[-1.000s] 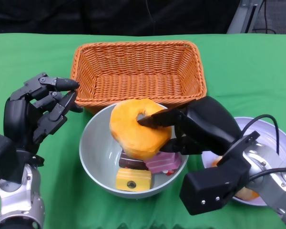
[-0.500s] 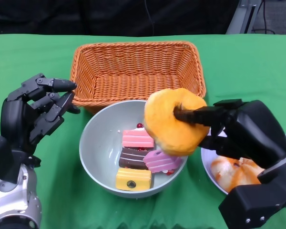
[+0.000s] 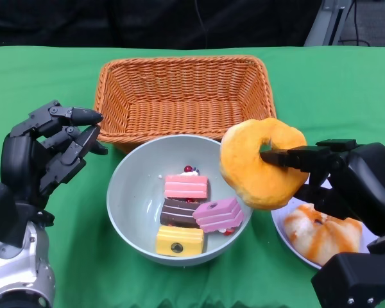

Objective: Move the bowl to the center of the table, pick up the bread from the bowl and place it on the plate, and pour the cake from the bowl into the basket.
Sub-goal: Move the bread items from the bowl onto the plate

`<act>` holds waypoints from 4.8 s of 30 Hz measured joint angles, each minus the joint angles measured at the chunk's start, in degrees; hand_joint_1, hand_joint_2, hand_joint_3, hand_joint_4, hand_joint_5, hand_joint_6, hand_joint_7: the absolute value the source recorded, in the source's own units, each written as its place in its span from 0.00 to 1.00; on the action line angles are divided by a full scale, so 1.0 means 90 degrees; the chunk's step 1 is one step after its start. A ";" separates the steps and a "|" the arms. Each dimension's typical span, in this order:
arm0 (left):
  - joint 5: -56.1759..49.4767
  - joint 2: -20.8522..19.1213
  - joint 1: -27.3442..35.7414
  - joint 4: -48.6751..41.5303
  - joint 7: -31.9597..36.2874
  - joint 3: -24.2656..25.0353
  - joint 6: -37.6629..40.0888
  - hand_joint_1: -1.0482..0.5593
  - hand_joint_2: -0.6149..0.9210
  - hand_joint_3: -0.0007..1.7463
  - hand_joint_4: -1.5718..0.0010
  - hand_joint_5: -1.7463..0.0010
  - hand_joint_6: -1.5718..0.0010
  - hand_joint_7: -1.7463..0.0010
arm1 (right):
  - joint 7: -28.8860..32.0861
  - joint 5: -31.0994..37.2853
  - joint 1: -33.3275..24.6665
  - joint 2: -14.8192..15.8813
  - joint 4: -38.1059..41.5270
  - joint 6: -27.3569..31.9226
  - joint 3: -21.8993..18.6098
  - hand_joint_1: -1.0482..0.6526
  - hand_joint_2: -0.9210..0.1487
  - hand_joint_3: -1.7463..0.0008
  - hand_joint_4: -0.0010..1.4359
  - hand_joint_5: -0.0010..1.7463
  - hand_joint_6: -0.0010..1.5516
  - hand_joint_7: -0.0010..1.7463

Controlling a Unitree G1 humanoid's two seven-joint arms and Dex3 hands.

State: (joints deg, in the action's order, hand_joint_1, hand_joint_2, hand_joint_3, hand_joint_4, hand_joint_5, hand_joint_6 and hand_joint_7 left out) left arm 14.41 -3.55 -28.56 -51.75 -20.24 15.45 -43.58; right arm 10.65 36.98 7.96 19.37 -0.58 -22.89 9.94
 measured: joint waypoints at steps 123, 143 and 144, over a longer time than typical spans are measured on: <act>-0.0038 -0.0134 -0.0045 -0.0384 -0.0287 0.0101 -0.0108 0.52 1.00 0.14 0.46 0.23 0.38 0.53 | -0.2218 0.0067 -0.0540 0.0399 -0.0999 0.4261 0.0138 0.35 0.00 0.97 0.10 0.00 0.15 0.01; 0.0047 -0.0144 -0.0046 -0.0412 -0.0342 0.0105 -0.0085 0.51 1.00 0.15 0.46 0.23 0.39 0.53 | -0.1372 -0.1386 -0.0563 -0.0152 -0.0532 0.2603 -0.0529 0.60 0.00 0.93 0.53 0.12 0.47 0.07; 0.0045 -0.0144 -0.0046 -0.0411 -0.0341 0.0103 -0.0084 0.51 1.00 0.15 0.46 0.23 0.39 0.53 | -0.1352 -0.1901 -0.0560 -0.0340 -0.0328 0.2142 -0.0685 0.61 0.00 0.91 0.59 0.14 0.51 0.08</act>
State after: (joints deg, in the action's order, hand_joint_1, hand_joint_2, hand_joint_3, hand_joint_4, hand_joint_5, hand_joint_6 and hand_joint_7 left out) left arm 14.81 -4.84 -28.97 -55.46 -23.31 16.38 -44.34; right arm -1.51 19.87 2.92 16.31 -3.53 -3.61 3.77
